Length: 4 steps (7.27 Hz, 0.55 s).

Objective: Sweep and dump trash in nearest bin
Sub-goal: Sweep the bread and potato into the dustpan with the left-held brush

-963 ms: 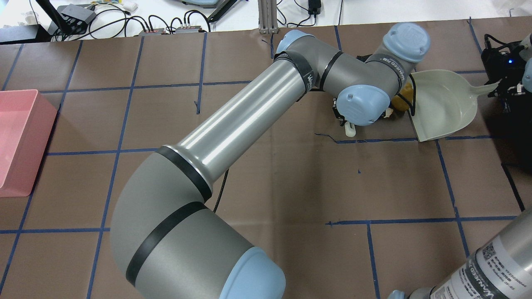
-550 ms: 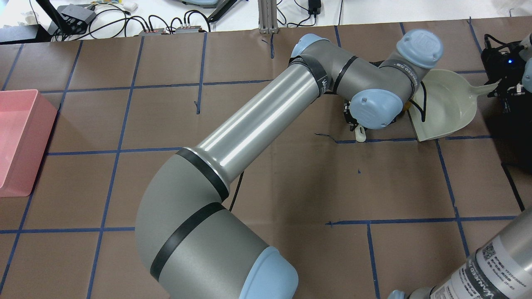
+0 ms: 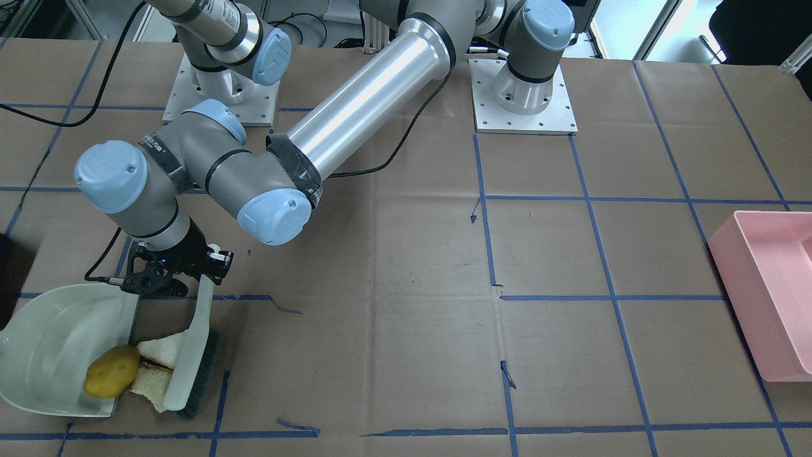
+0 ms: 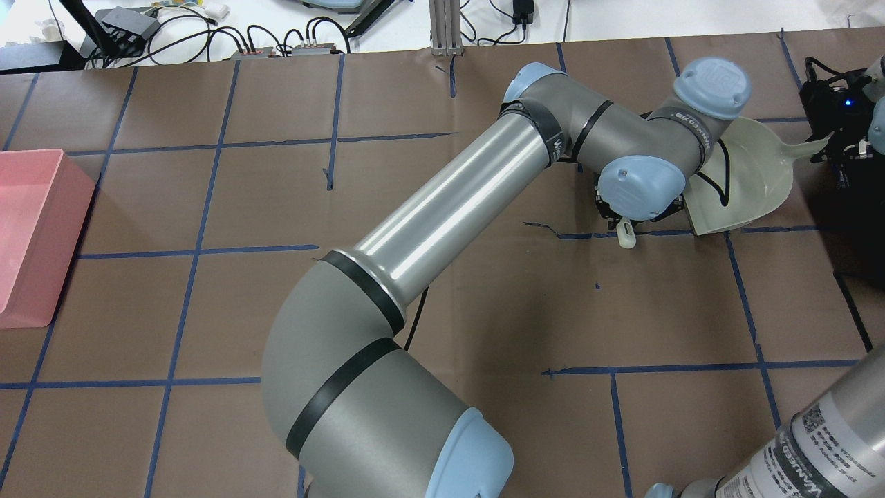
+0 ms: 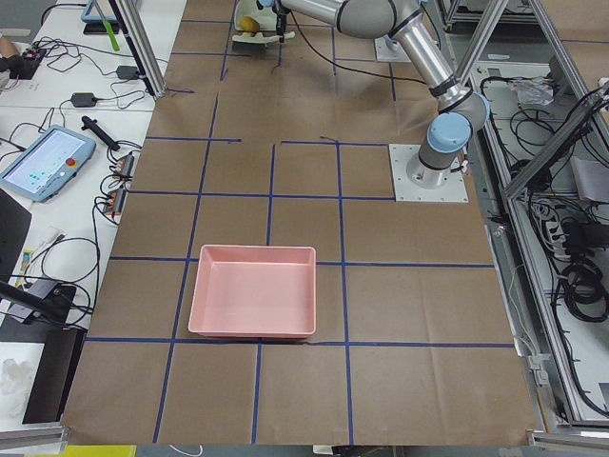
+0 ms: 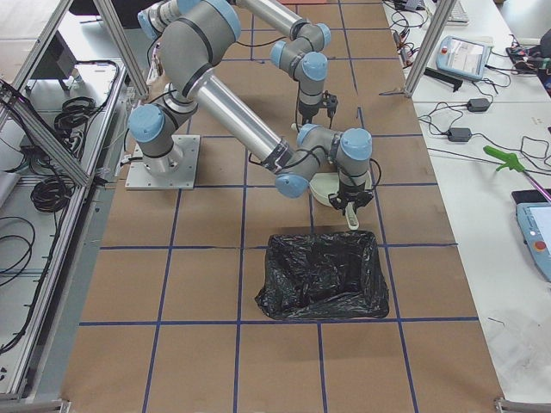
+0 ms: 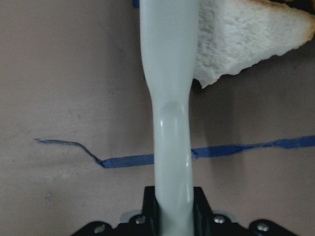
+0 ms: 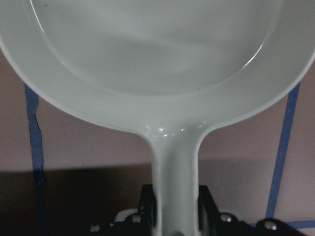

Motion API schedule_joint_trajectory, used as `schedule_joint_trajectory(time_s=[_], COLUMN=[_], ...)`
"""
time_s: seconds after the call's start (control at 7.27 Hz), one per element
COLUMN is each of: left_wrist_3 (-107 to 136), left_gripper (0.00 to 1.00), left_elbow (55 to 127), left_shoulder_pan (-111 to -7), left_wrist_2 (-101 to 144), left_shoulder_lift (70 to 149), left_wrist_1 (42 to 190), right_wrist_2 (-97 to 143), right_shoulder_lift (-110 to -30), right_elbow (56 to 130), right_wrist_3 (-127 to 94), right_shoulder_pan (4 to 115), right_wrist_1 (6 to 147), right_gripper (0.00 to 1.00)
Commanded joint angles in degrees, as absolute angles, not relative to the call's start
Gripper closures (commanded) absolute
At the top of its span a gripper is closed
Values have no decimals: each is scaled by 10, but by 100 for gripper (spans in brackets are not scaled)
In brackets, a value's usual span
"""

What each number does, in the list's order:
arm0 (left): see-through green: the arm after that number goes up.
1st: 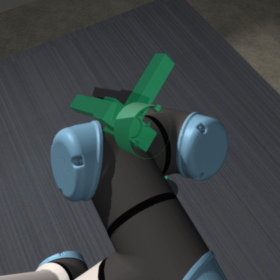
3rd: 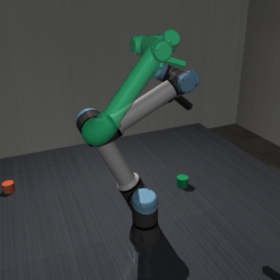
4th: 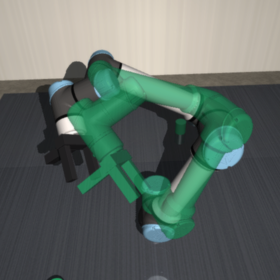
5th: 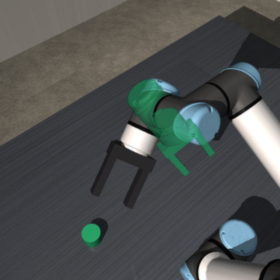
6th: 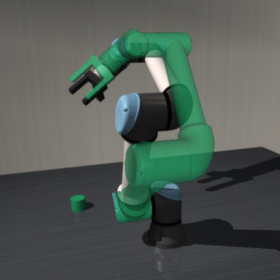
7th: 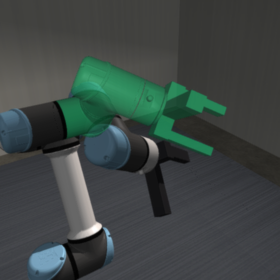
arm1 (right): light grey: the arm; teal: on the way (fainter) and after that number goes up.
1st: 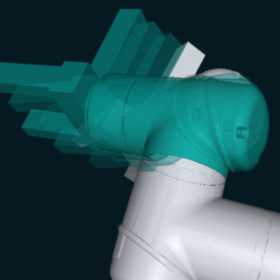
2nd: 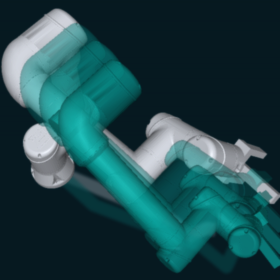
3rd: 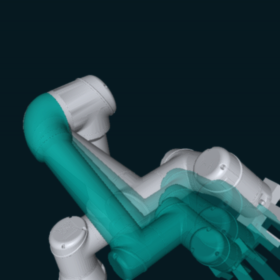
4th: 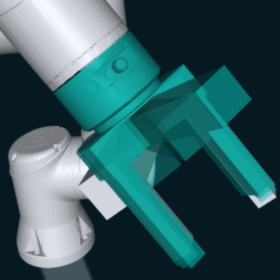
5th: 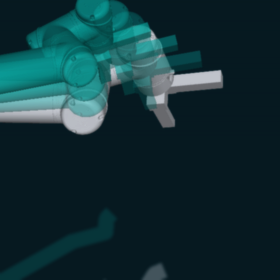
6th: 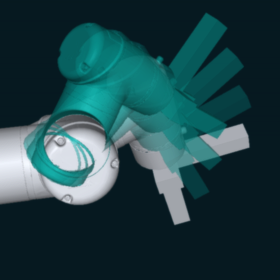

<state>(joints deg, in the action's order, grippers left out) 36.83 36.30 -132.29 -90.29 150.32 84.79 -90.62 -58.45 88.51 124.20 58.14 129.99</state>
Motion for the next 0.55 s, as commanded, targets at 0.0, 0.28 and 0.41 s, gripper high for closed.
schedule_joint_trajectory(time_s=[0.0,0.28,0.41], left_wrist_3=[409,458,461], left_gripper=[100,100,100], left_elbow=[269,223,208], left_shoulder_pan=[-1331,-1352,-1360], left_wrist_2=[-843,-786,-765], left_shoulder_lift=[1553,1571,1581], left_wrist_1=[862,863,854], right_wrist_2=[-906,-906,-906], right_shoulder_lift=[-584,-584,-584], right_elbow=[885,885,885], right_wrist_3=[1242,1242,1242], right_shoulder_pan=[582,581,581], right_wrist_1=[1300,1300,1300], right_gripper=[100,100,100])
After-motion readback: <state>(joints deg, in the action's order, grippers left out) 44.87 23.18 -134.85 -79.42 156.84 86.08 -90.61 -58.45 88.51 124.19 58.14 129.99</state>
